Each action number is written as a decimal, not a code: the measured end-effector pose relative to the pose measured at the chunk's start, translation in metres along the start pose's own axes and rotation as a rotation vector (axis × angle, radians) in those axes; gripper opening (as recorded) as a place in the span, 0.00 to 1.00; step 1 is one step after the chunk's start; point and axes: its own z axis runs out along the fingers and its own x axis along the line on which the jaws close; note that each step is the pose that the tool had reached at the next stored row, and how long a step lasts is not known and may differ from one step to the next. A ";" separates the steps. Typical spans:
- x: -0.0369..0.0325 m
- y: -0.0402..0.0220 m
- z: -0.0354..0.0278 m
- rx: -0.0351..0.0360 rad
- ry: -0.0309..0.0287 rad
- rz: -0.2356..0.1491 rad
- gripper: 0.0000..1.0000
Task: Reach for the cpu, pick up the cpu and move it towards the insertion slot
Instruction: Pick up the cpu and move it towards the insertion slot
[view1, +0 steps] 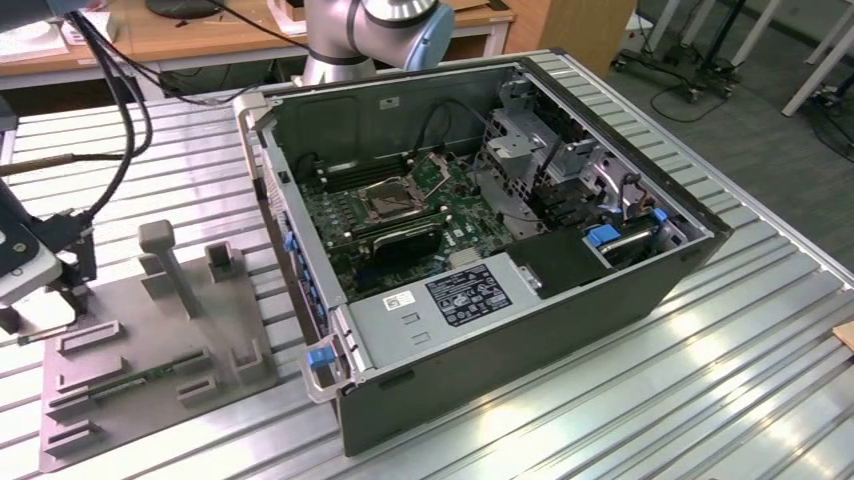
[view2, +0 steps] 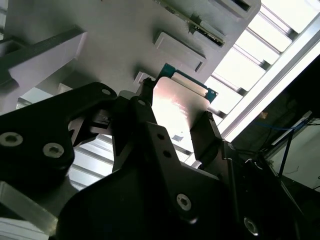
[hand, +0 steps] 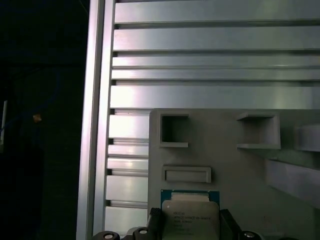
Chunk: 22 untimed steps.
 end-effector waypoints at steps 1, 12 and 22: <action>0.0000 0.0001 -0.0022 0.0000 0.0000 0.000 0.54; 0.0000 0.0008 -0.0194 -0.0002 -0.0003 0.000 0.54; 0.0000 0.0009 -0.0224 0.0001 0.0001 0.000 0.54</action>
